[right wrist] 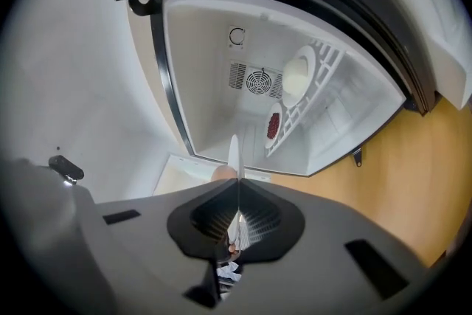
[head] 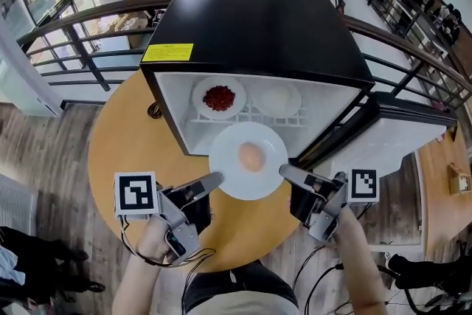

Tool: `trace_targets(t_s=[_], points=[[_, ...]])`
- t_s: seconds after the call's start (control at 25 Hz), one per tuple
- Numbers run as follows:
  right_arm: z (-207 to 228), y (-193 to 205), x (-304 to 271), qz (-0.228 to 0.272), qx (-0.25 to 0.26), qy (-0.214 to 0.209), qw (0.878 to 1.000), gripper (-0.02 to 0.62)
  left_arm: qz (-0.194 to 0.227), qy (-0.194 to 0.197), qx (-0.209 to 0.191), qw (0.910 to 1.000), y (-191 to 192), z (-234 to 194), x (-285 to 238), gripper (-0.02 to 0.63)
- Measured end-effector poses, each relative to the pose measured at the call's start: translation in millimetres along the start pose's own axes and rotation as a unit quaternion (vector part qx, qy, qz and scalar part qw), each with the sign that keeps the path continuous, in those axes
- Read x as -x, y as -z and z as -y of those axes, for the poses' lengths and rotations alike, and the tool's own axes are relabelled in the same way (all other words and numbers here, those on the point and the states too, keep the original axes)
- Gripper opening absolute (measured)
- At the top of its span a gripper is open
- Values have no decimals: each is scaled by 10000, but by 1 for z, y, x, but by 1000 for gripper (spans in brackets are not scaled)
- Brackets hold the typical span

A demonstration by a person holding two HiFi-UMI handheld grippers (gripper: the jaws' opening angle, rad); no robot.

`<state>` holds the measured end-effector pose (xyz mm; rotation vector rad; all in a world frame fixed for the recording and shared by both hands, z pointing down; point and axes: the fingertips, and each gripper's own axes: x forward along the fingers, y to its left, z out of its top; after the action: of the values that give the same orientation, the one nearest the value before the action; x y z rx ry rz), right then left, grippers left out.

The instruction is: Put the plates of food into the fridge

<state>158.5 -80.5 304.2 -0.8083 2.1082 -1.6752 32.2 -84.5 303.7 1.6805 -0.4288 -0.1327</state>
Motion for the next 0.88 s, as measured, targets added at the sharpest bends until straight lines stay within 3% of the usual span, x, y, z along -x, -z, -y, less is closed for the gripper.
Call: trace_targets(t_s=[0.88], points=[[114, -7, -17, 848, -659, 550, 9927, 18, 701, -440, 505, 9953, -15, -107, -36, 14]])
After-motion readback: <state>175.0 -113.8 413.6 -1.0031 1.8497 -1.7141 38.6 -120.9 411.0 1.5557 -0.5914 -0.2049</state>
